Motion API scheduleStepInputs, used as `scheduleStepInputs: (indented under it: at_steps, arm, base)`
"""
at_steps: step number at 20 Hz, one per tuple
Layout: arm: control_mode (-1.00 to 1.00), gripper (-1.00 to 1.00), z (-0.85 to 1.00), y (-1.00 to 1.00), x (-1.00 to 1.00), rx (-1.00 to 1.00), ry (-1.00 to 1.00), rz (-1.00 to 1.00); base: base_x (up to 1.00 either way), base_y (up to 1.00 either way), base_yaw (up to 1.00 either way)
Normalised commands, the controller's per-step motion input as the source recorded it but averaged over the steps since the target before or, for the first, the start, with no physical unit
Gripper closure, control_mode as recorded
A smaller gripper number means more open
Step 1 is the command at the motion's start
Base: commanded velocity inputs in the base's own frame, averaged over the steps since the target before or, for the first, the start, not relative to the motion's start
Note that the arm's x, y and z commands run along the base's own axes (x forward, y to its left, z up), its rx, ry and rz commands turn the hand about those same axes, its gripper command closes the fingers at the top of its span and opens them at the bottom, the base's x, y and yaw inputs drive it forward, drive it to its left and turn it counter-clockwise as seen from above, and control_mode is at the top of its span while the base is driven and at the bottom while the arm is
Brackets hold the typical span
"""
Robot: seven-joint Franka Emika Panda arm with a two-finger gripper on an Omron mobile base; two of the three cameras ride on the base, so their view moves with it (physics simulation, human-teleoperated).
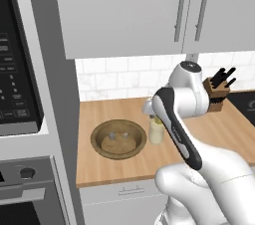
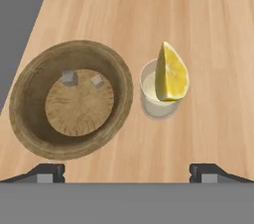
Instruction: Grab a lemon wedge from the fridge and one ice cube from the ice bowl, and put them in the glass of lemonade.
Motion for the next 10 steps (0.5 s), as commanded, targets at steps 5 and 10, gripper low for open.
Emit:
scheduleStepInputs:
  at_steps: [5,10]
  arm:
    - [-1.00,-1.00,0.23,0.67,-0.21,0.00,-0.04,0.08]
    - [-1.00,-1.00,-0.06,0.49,-0.26,-0.01,0.01,0.11]
  base:
    - [0.00,0.00,0.00]
    - [0.00,0.00,0.00]
